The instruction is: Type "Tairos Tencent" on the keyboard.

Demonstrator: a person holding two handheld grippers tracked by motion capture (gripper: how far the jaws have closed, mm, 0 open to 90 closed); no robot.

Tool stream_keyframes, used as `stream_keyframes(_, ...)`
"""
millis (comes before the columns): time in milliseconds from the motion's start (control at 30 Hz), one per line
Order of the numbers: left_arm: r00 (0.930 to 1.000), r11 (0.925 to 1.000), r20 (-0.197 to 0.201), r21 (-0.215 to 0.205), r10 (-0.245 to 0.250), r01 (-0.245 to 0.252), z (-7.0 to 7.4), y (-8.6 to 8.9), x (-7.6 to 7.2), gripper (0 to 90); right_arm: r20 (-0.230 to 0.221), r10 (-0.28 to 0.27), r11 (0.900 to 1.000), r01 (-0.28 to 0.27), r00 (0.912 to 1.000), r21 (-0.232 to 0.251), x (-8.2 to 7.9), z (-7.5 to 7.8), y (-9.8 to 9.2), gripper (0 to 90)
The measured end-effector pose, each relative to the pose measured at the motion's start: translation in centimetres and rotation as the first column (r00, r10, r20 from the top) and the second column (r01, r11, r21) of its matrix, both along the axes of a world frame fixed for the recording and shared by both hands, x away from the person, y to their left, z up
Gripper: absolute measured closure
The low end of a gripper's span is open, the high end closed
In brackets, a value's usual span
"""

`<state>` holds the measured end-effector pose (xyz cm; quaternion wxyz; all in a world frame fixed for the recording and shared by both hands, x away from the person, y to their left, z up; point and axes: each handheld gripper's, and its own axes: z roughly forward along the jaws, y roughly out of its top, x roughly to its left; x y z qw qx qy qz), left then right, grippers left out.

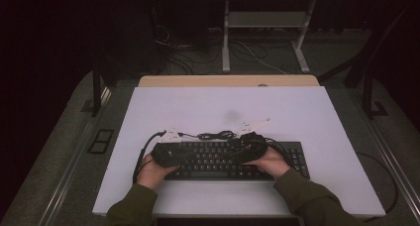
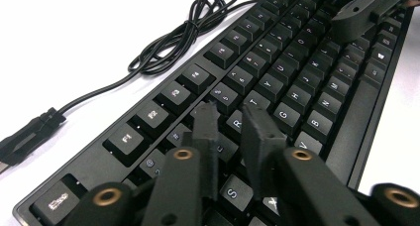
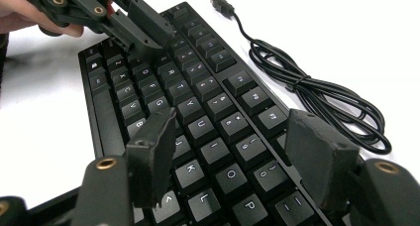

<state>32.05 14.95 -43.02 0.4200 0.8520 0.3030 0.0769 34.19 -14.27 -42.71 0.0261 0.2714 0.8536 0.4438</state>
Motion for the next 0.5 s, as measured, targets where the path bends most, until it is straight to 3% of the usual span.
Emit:
stream_keyframes(267,0.9999,0.9998,-0.017,-0.018,0.003,-0.003,0.08,0.0,-0.13,56.9,-0.006,0.002,1.0,-0.002,1.0,0.004,-0.07,0.02,0.06,45.3)
stream_keyframes(500,0.9999,0.999,-0.011,-0.043,0.011,-0.012,0.39,0.08,-0.31,45.6,-0.009,0.005,1.0,-0.004,0.9999,0.027,-0.32,0.22,0.13,64.8)
